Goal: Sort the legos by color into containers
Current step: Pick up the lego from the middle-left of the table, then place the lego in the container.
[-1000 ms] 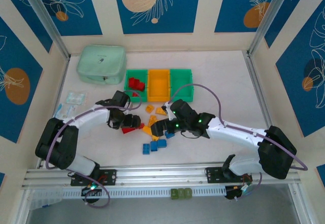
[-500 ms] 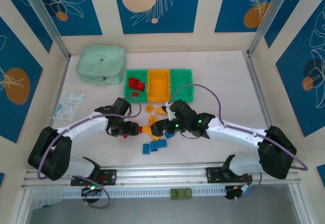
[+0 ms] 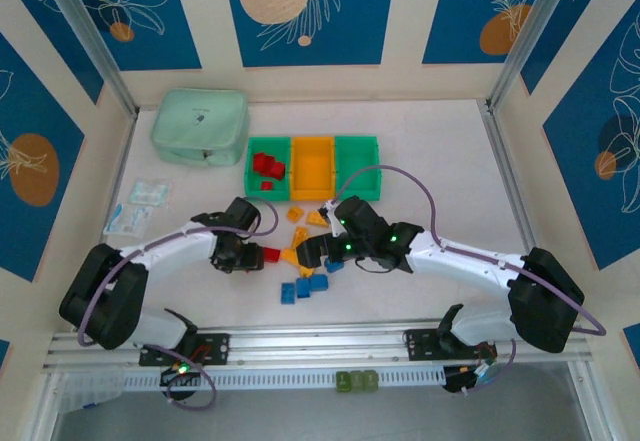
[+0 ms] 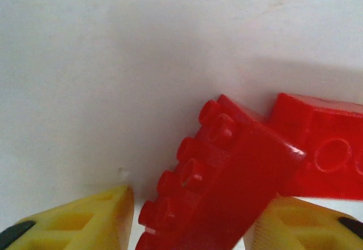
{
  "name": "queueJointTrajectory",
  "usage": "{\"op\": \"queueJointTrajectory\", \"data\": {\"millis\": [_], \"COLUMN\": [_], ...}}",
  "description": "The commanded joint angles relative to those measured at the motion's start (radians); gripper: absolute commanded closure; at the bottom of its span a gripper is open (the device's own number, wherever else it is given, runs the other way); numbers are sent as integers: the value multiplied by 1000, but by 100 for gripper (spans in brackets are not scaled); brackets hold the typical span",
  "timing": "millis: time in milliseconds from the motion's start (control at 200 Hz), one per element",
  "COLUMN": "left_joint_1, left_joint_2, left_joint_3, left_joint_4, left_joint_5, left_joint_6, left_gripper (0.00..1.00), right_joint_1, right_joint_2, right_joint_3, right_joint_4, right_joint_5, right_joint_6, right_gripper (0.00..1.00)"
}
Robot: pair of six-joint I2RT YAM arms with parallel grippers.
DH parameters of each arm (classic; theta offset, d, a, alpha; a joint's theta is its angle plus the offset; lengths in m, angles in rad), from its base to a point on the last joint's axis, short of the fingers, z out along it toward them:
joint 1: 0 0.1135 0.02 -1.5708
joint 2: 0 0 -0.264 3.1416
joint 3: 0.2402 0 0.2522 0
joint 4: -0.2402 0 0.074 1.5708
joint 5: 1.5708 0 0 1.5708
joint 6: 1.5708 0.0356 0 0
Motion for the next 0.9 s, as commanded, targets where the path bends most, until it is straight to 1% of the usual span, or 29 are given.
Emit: {"op": "queueJointTrajectory", "data": {"millis": [0,135,260,515,610,685,810,895], "left_joint_1": [-7,-7,-7,-5,0,5,14,27], "left_joint_2": [24,26,9,-95,-107,-80,35,132], "left_joint_3": [27,37,42,109,200,300,500,628], "left_joint_4": [11,2,-14,-88,-124,-141,-174,-176], "left_joint_5": [-36,-43,-55,-109,-125,-139,-156,-172], "left_joint_6": [1,9,15,21,35,58,104,123], "left_gripper": [55,64,75,81,81,81,81,81], "right_joint_1": [5,-1,-7,-49,-83,-108,-167,-213], "right_joint_2": [9,6,1,-15,-13,-15,-8,13], "right_joint_3": [32,36,35,60,82,97,119,138], "right_joint_4": [6,0,-3,-23,-31,-38,-50,-48], "right_joint_5": [1,5,5,-7,-28,-31,-34,-65], "right_joint_6": [14,12,14,-9,-21,-37,-35,-29], "right_gripper": [1,1,1,1,1,1,1,1]}}
